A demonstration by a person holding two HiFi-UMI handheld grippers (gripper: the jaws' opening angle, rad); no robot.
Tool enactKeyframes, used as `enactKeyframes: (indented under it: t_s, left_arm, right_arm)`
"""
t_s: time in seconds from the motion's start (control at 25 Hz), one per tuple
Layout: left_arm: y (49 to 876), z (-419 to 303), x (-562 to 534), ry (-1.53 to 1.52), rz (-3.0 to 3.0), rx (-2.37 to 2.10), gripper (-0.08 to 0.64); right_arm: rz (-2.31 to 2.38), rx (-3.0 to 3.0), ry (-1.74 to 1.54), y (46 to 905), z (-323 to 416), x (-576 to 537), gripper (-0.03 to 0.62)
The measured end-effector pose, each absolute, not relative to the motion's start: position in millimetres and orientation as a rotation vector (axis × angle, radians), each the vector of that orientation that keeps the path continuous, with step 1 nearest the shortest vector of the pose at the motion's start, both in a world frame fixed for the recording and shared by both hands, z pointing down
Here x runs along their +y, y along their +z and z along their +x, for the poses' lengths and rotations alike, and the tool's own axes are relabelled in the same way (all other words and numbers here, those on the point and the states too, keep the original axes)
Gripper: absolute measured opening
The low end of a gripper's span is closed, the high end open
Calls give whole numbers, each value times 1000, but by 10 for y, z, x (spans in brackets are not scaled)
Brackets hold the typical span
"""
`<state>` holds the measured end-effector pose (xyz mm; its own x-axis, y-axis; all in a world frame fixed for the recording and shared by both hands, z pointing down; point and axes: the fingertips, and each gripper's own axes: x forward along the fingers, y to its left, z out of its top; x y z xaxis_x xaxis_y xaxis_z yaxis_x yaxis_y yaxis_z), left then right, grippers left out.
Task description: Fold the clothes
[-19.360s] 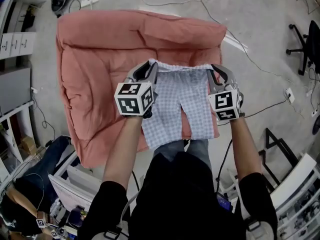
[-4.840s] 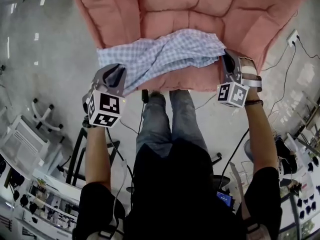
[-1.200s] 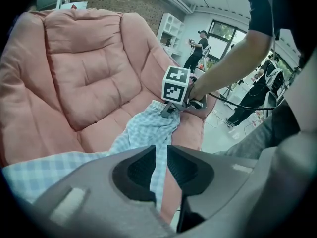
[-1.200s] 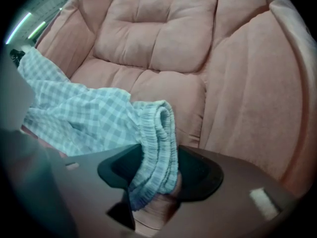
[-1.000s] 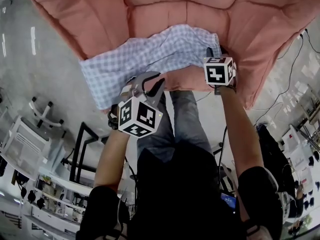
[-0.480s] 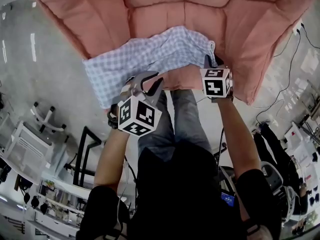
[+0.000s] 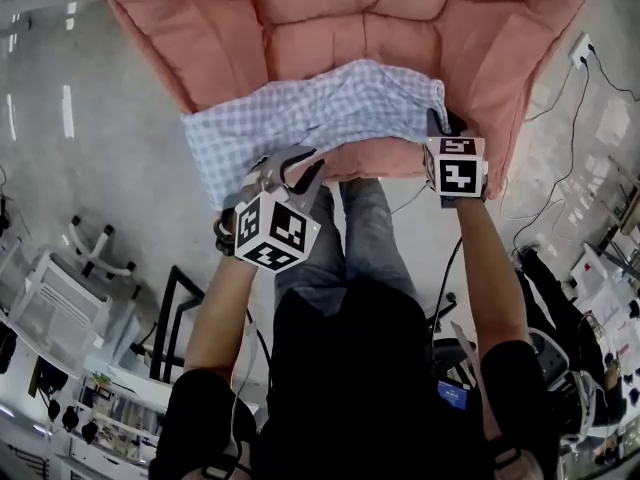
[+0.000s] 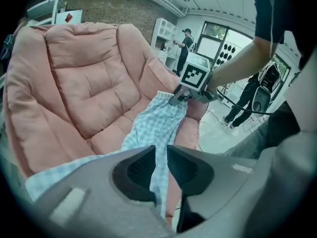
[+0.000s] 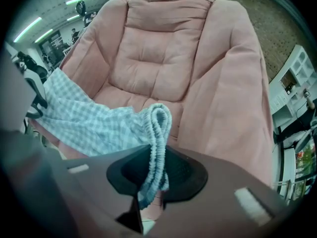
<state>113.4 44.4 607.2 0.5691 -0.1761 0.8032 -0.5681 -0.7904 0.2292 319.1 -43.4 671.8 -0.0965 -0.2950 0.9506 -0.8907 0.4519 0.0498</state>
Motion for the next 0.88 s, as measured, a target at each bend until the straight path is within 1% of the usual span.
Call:
enactKeyframes:
  t_s: [0.24, 0.44, 0.6, 0.76, 0.88]
  left_arm:
    - [5771, 1194, 439, 1138, 2371, -593, 83]
    - [5431, 1379, 474, 1143, 2410, -574, 83]
    - [5286, 1581, 494, 1195, 2427, -546, 88]
    - [5297, 1848, 566, 1212, 2390, -550, 94]
    - [5302, 2017, 528, 1194, 2349, -606, 94]
  right_arm:
    - [1094, -1659, 802, 6145, 3644, -625, 77]
    - [1153, -1676, 872, 5676, 4059, -687, 78]
    - [1162, -1724, 998, 5457, 4223, -739, 78]
    - [1131, -1788, 1248, 5357, 4312, -684, 77]
    - [1075, -1824, 1282, 5336, 4379, -710, 75]
